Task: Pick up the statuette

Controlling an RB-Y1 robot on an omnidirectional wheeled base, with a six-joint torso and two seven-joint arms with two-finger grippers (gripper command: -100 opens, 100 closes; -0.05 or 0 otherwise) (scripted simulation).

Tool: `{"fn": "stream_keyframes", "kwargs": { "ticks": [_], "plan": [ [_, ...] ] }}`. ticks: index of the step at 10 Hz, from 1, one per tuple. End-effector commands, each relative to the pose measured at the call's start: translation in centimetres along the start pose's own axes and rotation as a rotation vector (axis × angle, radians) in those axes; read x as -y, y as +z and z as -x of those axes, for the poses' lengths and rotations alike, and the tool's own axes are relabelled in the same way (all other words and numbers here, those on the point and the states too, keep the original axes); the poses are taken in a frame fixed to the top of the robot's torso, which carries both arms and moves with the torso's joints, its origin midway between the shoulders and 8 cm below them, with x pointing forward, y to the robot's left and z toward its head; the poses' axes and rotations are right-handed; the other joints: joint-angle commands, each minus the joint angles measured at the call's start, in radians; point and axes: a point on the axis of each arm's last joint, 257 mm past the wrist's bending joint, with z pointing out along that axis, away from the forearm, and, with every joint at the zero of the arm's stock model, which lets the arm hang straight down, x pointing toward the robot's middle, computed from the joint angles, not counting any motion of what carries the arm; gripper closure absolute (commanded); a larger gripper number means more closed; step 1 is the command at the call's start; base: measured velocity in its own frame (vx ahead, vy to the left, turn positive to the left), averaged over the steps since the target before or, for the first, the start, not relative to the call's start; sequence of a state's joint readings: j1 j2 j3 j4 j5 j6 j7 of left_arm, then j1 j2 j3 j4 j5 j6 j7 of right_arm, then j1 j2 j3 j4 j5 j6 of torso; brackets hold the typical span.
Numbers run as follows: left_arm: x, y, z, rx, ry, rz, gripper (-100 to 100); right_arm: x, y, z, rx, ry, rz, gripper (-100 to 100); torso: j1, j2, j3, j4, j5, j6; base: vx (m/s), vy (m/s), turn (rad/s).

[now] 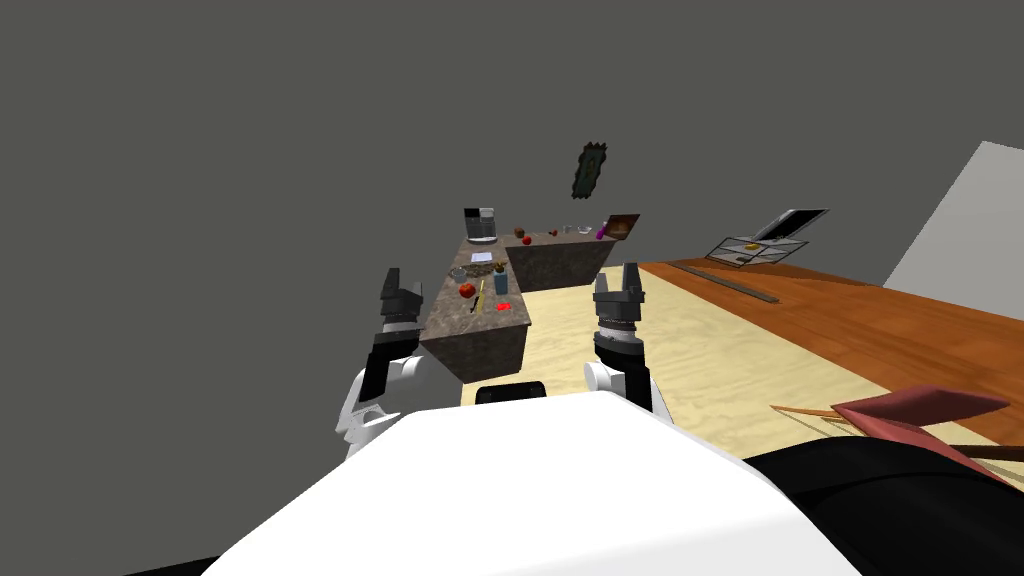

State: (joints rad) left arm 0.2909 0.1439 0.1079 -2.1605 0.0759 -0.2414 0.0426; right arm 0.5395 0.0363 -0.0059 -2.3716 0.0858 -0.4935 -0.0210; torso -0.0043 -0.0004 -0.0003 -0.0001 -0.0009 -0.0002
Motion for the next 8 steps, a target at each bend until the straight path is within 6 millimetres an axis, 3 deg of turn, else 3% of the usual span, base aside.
{"fn": "stream_keyframes", "kwargs": {
  "ticks": [1,3,4,7,8],
  "plan": [
    [-0.2,0.8,0.0,-0.002,-0.018,0.001,-100,0.0,0.0,0.0,0.0,0.0,0.0,0,0.0,0.0,0.0,0.0,0.0,0.0,-0.001,-0.054,0.068],
    [-1.6,2.4,0.9,0.011,-0.068,0.036,-100,0.0,0.0,0.0,0.0,0.0,0.0,0,0.001,0.0,0.0,0.0,0.0,0.0,-0.004,-0.049,0.181],
    [-1.2,3.0,0.6,0.008,-0.072,0.023,-100,0.0,0.0,0.0,0.0,0.0,0.0,0,0.001,0.0,0.0,0.0,0.0,0.0,-0.004,-0.044,0.087],
    [-2.7,5.0,1.6,0.031,-0.136,0.062,-100,0.0,0.0,0.0,0.0,0.0,0.0,0,0.002,-0.001,0.0,0.0,0.0,0.0,0.003,-0.047,0.121],
    [-2.4,5.3,1.5,0.029,-0.139,0.054,-100,0.0,0.0,0.0,0.0,0.0,0.0,0,0.001,-0.001,0.0,0.0,0.0,0.0,-0.005,-0.057,0.085]
  ]
}}
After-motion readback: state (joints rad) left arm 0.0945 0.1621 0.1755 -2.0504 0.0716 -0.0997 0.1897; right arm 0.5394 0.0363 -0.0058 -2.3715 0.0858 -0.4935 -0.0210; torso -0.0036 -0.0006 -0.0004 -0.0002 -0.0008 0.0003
